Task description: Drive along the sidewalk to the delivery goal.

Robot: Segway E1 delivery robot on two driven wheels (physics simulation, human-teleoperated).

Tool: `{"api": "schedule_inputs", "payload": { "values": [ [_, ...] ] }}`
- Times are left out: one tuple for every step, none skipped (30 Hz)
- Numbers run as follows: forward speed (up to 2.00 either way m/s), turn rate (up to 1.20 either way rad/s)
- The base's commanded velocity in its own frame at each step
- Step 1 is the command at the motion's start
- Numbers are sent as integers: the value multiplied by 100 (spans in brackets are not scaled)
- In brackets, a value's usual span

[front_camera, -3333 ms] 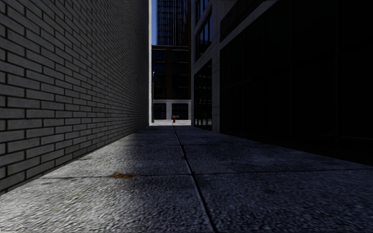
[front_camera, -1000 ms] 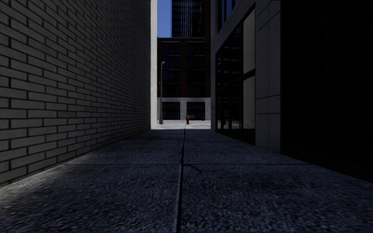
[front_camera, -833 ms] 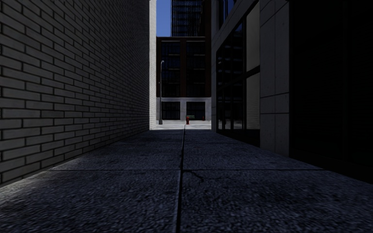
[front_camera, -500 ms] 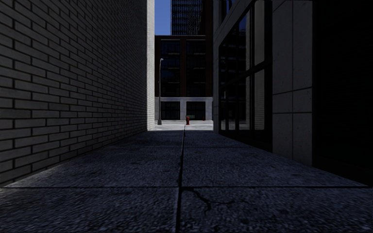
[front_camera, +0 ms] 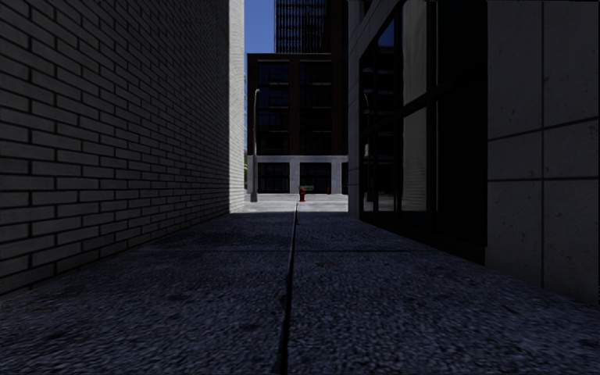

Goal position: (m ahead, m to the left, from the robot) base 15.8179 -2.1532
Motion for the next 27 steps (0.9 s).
{"api": "schedule_inputs", "payload": {
  "values": [
    [200, 0],
    [200, 0],
    [200, 0],
    [200, 0],
    [200, 0],
    [200, 0],
    [200, 0],
    [200, 0],
    [200, 0],
    [200, 0],
    [200, 0],
    [200, 0],
    [200, 0],
    [200, 0],
    [200, 0],
    [200, 0],
    [200, 0],
    [200, 0],
    [200, 0],
    [200, 0],
    [200, 0],
    [200, 0],
    [200, 0],
    [200, 0],
    [200, 0],
    [200, 0],
    [200, 0]
  ]
}}
